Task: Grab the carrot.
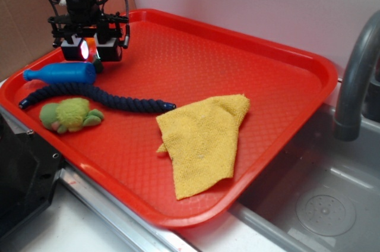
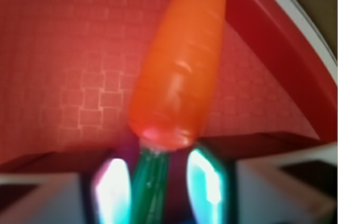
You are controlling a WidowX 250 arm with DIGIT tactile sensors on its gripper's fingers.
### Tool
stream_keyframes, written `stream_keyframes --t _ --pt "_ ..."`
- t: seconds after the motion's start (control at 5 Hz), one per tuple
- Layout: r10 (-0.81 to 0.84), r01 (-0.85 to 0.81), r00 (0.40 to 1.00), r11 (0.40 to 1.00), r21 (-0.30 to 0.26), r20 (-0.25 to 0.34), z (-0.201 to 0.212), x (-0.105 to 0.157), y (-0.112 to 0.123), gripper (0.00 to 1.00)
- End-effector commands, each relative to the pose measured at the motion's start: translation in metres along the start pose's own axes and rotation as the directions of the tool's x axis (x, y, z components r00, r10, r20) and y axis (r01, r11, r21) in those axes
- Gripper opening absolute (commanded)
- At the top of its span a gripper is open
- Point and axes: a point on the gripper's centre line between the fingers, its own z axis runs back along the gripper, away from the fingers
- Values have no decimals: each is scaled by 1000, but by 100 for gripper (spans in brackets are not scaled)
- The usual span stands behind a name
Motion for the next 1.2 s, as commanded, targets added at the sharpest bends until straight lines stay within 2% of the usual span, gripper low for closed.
stream_keyframes --t 0.0,0.4,0.6,0.8,1.0 --pt "-89 96 984 995 -37 157 64 -3 5 0" --pt "-200 220 957 972 -78 211 118 -42 15 0" --pt "-152 174 965 981 -89 216 114 -34 17 100" --pt "-145 159 971 985 -64 192 108 -33 40 100" --pt "-253 267 943 963 -38 217 107 -34 34 100"
